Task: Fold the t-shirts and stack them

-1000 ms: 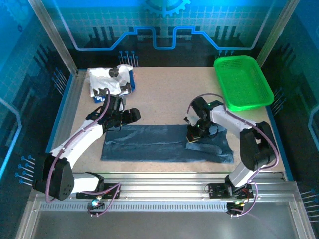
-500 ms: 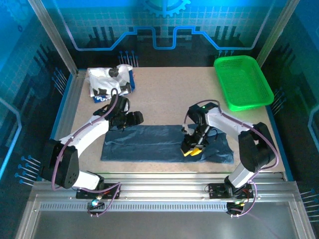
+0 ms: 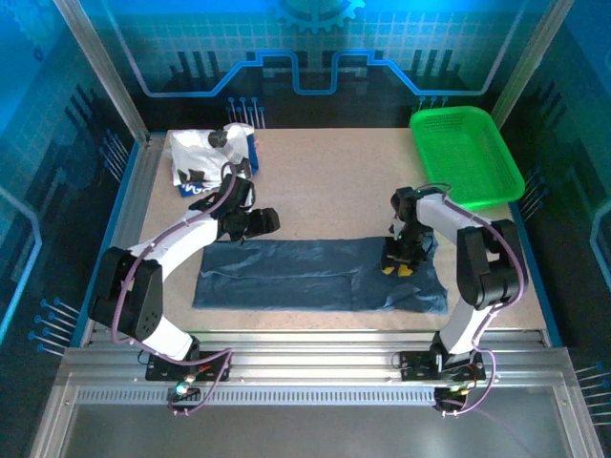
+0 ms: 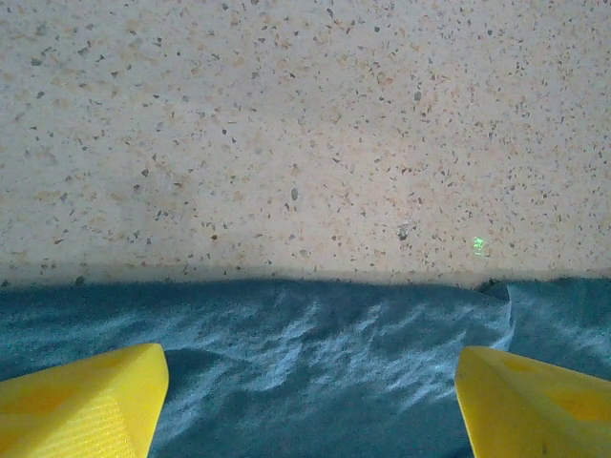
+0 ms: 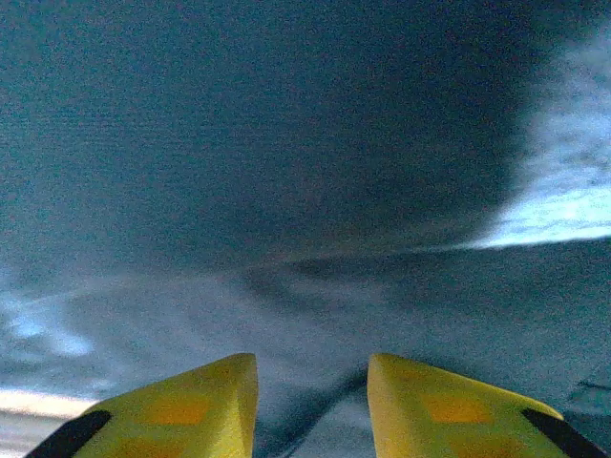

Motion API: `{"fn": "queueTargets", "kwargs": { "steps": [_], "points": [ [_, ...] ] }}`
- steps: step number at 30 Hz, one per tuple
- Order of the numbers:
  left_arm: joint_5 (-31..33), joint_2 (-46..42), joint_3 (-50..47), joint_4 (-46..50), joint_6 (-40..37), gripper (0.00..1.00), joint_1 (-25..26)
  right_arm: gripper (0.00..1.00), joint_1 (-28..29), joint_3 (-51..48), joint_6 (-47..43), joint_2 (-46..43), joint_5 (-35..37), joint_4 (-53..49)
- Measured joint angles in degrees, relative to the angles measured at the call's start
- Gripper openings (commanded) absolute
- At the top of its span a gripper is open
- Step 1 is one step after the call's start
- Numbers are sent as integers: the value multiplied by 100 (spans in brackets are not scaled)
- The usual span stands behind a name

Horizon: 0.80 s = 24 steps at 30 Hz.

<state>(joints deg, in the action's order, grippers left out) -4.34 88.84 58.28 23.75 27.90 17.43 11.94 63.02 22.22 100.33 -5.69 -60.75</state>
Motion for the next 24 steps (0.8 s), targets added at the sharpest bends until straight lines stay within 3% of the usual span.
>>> {"fn": "queueTargets", "kwargs": {
  "steps": [9,17,24],
  "points": [
    [9,234,142,-11,-85,80,0,29,42,-798,544,-603,702,-413],
    [68,643,417,-11,-107,80,0,22,52,-1134,898,-1263,748,-927],
    [210,949,763,20,-105,81,-22,25,52,-839,1117,-1515,986,-1399]
  ]
}}
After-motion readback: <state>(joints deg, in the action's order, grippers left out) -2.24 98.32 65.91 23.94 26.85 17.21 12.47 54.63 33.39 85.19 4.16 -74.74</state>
